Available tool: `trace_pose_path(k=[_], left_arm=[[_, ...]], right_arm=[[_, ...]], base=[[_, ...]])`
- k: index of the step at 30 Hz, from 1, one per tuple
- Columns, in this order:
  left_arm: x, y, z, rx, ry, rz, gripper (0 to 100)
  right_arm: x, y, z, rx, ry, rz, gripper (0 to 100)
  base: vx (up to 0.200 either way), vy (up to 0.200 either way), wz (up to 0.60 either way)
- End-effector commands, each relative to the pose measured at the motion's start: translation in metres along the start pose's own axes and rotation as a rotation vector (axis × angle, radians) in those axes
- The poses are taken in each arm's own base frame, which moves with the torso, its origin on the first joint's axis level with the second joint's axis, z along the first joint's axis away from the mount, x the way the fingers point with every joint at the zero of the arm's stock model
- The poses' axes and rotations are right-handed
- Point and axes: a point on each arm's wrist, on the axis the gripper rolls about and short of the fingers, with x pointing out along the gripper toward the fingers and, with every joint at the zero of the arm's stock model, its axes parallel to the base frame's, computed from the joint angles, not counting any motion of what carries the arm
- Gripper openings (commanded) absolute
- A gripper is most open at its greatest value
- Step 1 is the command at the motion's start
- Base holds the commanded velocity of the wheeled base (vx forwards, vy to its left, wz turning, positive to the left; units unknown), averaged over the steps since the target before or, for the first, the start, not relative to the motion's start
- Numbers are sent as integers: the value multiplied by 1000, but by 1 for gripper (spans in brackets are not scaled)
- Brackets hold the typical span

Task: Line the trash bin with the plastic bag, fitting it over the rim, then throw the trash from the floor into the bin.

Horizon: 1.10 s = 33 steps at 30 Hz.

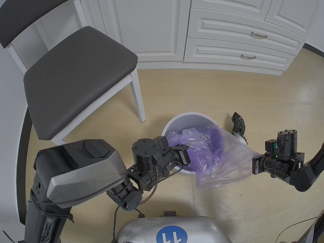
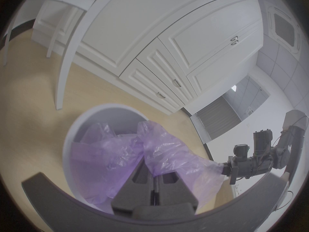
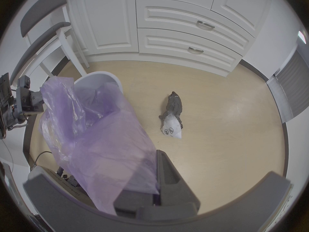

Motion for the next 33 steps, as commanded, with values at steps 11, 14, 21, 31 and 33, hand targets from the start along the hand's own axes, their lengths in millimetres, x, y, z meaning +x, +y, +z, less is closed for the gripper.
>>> trace_pose_path(k=[11, 14, 21, 31, 33], left_arm=[[0, 15, -7, -21, 40, -7, 0], [-8, 5, 10, -22, 27, -20, 0], [-41, -2, 4, -8, 108, 19, 0], [-63, 0, 15, 125, 76, 20, 0], [-67, 3, 16, 160, 83, 30, 0]], right_arm=[[0, 6, -2, -13, 9, 18, 0], [-4, 5, -1, -12, 1, 16, 0], [-9, 4, -8, -27, 27, 20, 0], [-11, 4, -15, -68, 50, 28, 0], [-11, 4, -15, -70, 51, 28, 0]], base=[[0, 0, 0], [0, 0, 0], [0, 0, 0], [0, 0, 0], [0, 0, 0]])
